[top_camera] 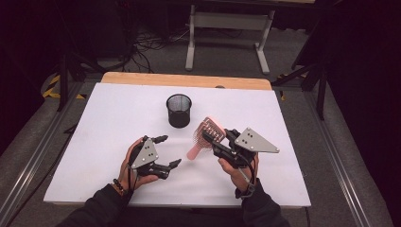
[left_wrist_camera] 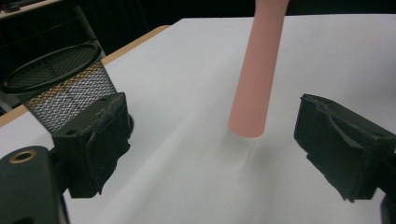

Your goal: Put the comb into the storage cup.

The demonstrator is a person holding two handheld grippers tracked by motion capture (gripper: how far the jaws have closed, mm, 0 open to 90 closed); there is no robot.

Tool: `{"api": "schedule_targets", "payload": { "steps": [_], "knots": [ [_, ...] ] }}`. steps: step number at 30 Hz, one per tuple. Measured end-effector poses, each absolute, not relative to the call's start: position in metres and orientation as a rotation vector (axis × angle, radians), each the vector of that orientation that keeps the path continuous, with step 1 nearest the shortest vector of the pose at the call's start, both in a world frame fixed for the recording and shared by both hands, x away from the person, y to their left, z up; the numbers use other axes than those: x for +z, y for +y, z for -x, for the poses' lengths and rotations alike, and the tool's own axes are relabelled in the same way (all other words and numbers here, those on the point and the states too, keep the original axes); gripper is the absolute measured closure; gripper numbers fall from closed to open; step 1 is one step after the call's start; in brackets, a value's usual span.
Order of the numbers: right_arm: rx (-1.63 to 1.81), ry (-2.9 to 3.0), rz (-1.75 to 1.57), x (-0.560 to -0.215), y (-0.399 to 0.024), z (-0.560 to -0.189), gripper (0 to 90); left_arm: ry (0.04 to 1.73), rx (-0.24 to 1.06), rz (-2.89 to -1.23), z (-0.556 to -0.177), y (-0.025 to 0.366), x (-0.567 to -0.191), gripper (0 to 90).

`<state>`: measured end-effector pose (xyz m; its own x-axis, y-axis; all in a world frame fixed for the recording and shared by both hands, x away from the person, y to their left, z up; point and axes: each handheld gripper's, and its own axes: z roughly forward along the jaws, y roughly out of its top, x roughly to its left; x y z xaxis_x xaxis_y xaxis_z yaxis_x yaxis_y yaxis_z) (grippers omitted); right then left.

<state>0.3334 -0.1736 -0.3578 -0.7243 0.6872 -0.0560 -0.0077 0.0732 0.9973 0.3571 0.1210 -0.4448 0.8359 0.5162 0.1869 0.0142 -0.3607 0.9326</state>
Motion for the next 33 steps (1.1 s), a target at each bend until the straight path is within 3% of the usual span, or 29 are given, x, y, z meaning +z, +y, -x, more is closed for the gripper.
{"api": "schedule_targets", "payload": {
  "steps": [33],
  "knots": [
    [1.646, 1.720, -0.673, -0.344, -0.206, -0.328, 63.3, 0.424, 0.629, -1.888, -0.348, 0.188, -0.441, 9.6]
  ]
}}
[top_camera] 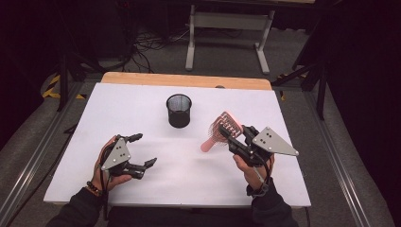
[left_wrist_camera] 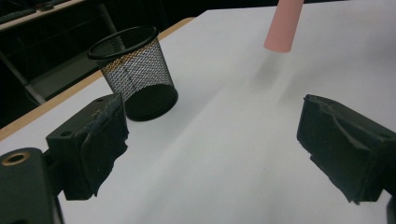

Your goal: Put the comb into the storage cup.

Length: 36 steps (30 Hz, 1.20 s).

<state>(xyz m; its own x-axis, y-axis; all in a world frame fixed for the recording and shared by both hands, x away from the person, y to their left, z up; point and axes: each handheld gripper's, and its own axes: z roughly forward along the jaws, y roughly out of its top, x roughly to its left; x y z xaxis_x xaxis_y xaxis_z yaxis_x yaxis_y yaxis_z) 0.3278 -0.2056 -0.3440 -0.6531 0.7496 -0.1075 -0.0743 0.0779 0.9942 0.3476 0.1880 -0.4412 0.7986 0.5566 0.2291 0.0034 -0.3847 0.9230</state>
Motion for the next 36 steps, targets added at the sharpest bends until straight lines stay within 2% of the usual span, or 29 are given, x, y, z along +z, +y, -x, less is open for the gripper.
{"api": "schedule_targets", "payload": {
  "steps": [23, 36],
  "knots": [
    [1.650, 1.702, -0.676, -0.340, -0.200, -0.334, 63.4, 0.479, 0.638, -1.870, -0.328, 0.227, -0.449, 6.5],
    [1.638, 1.651, -0.649, -0.319, -0.201, -0.342, 63.4, 0.506, 0.632, -1.850, -0.323, 0.238, -0.454, 6.9]
  ]
}}
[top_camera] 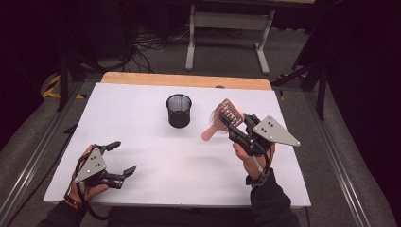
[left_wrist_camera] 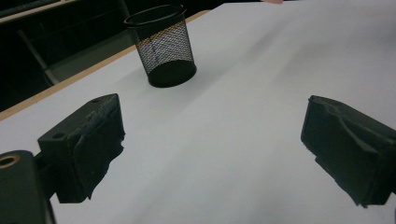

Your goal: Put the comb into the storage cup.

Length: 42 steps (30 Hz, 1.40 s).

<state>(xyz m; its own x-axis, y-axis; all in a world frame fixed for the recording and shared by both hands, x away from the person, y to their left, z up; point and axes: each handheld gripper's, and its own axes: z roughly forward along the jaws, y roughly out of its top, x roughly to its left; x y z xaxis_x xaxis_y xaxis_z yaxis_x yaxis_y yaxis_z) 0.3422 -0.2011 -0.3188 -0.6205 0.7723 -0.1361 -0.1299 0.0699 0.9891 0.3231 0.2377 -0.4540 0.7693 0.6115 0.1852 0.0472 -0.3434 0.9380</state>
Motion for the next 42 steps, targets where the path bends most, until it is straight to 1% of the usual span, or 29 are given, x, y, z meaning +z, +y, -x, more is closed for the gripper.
{"api": "schedule_targets", "payload": {
  "steps": [12, 21, 42],
  "knots": [
    [1.635, 1.584, -0.660, -0.293, -0.203, -0.359, 63.4, 0.499, 0.620, -1.855, -0.324, 0.236, -0.456, 6.6],
    [1.686, 1.510, -0.675, -0.272, -0.195, -0.374, 63.4, 0.492, 0.617, -1.862, -0.324, 0.235, -0.456, 6.4],
    [1.686, 1.508, -0.693, -0.266, -0.162, -0.407, 63.4, 0.506, 0.611, -1.838, -0.325, 0.236, -0.457, 6.4]
  ]
}}
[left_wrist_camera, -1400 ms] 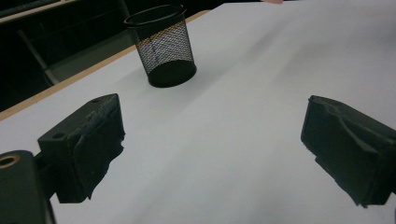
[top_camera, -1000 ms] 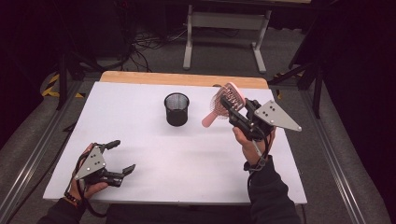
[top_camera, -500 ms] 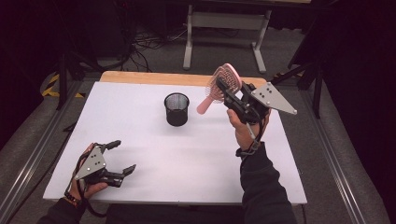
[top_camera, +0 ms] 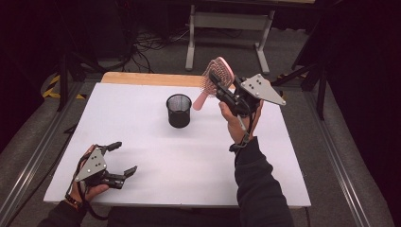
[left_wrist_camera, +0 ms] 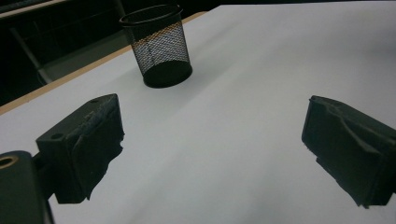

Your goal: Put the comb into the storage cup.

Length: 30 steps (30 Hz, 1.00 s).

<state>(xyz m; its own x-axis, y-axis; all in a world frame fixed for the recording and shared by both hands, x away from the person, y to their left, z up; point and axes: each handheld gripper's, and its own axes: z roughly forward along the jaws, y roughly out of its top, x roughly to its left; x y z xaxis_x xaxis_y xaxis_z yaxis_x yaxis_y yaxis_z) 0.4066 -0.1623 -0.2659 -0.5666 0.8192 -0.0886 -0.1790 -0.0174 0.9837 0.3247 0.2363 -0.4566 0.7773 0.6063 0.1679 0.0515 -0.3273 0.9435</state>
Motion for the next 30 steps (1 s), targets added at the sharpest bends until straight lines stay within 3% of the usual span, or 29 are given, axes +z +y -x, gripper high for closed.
{"api": "schedule_targets", "payload": {
  "steps": [30],
  "knots": [
    [1.683, 1.564, -0.704, -0.281, -0.120, -0.441, 63.5, 0.511, 0.597, -1.839, -0.328, 0.239, -0.458, 6.3]
  ]
}}
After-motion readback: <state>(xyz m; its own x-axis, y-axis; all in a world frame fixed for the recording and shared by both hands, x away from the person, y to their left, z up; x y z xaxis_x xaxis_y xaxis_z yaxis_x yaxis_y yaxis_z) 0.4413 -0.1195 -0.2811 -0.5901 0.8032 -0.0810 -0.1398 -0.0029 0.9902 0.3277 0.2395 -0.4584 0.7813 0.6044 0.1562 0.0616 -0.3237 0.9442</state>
